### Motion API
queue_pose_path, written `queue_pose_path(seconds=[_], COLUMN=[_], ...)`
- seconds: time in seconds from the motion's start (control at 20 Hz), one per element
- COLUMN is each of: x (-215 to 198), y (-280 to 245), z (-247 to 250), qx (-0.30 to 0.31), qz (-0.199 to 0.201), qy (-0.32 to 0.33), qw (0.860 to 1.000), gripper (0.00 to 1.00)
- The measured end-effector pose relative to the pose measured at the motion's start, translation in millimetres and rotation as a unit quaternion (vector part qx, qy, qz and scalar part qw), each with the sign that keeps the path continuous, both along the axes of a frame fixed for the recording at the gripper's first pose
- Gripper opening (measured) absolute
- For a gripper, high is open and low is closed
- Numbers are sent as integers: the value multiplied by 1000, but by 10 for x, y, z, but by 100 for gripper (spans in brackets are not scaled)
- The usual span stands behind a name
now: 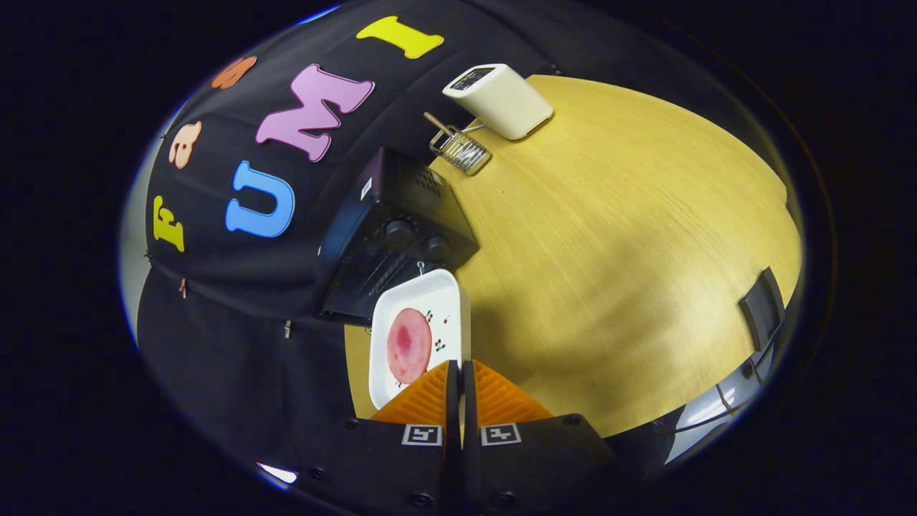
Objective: Open the toaster oven, put the food inside, and close the toaster oven door.
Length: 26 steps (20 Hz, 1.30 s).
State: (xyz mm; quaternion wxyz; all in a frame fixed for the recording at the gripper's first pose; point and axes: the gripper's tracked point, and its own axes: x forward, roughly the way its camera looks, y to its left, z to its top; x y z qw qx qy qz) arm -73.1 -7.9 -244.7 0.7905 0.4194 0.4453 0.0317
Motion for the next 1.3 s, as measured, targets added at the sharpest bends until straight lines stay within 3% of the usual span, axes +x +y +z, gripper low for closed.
queue_pose_path(seconds=[0.15,0.4,0.8,1.1,1.3], x=[49,355,1013,1505,1775], y=[291,698,1212,1420,1452], z=[17,-104,-358,-635,-742], qx=[6,-4,-5,12,32], qz=[10,-8,-70,-154,-222], qy=[-4,-12,-7,2,-2], qw=[1000,1000,998,988,975], gripper=[5,5,5,5,5])
